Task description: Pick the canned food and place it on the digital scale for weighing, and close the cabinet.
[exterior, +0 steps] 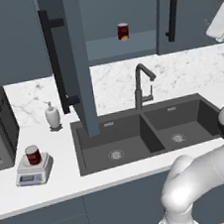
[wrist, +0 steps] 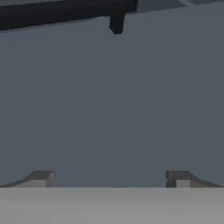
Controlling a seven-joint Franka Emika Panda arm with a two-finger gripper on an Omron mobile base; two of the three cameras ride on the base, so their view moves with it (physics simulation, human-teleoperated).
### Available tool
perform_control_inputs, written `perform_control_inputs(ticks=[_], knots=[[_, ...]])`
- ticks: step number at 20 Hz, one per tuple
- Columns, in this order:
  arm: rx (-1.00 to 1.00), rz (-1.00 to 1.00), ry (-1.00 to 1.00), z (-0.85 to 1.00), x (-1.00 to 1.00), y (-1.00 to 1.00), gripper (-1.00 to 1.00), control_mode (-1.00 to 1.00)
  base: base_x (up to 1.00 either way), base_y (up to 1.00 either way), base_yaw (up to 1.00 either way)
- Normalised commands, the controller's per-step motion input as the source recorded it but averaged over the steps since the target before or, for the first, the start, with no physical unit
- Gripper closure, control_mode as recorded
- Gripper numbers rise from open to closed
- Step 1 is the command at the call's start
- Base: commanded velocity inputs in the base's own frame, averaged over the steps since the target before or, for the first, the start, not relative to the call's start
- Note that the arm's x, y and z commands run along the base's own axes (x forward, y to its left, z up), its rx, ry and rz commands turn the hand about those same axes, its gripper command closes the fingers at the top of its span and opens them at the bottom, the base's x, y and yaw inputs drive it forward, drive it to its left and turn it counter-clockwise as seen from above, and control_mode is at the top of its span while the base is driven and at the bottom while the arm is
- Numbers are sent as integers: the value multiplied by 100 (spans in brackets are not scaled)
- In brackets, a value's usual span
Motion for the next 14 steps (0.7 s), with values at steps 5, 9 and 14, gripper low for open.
perform_control_inputs(ticks=[5, 9, 14], knots=[[-1, 0, -24, -23, -85, 35, -100, -100, 0, 0, 0], [-1, -8, -31, -73, -92, 100, -100, -100, 0, 0, 0], [5, -28, -33, -41, -48, 96, -100, -100, 0, 0, 0]])
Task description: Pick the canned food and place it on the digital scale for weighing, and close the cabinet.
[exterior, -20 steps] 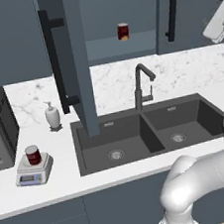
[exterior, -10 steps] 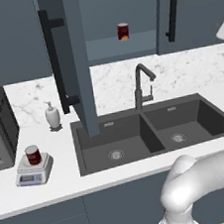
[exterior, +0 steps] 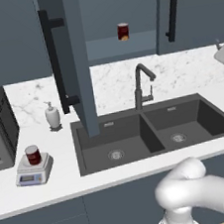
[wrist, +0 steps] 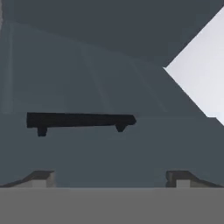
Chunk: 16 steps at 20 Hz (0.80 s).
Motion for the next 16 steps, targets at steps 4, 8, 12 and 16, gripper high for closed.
perform_control_inputs(ticks=[4, 8, 12, 16], knots=[[8, -25, -21, -6, -72, 93, -100, -100, 0, 0, 0], [7, -19, -40, -5, -48, 100, -100, -100, 0, 0, 0], [4, -13, -35, 8, -59, 97, -100, -100, 0, 0, 0], [0, -2, -15, 6, -68, 73, -100, -100, 0, 0, 0]])
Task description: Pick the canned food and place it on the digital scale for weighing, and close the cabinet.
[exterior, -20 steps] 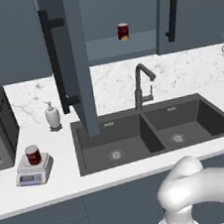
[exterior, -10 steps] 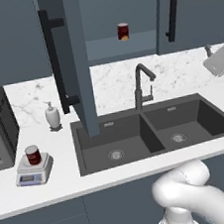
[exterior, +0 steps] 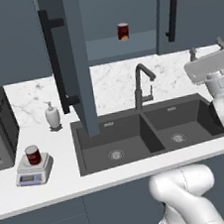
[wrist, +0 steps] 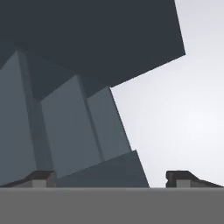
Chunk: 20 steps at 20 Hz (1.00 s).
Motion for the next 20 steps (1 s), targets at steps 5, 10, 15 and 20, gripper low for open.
perform_control_inputs(ticks=[5, 10, 15, 20], knots=[[0, 0, -9, 0, -95, 65, -100, -100, 0, 0, 0], [0, 0, -16, 0, -67, 64, -100, -100, 0, 0, 0], [0, 0, -13, -1, -21, 78, -100, -100, 0, 0, 0], [16, -4, -1, 27, -20, 32, -100, -100, 0, 0, 0]])
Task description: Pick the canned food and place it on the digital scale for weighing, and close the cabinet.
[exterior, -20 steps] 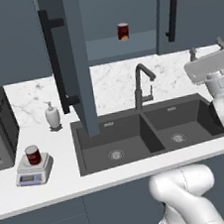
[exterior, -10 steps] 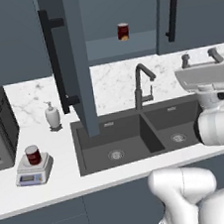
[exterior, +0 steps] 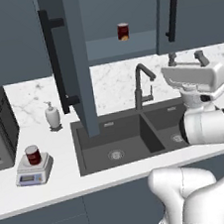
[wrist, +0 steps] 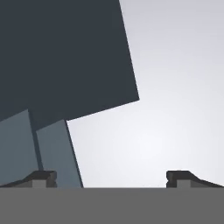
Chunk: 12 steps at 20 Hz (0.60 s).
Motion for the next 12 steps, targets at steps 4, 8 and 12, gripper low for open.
perform_control_inputs(ticks=[4, 8, 12], knots=[[38, -13, 50, 69, -71, -17, -100, -100, 0, 0, 0], [9, -4, 87, 23, -86, -18, -100, -100, 0, 0, 0], [0, 0, 99, 13, -92, -4, -100, -100, 0, 0, 0]])
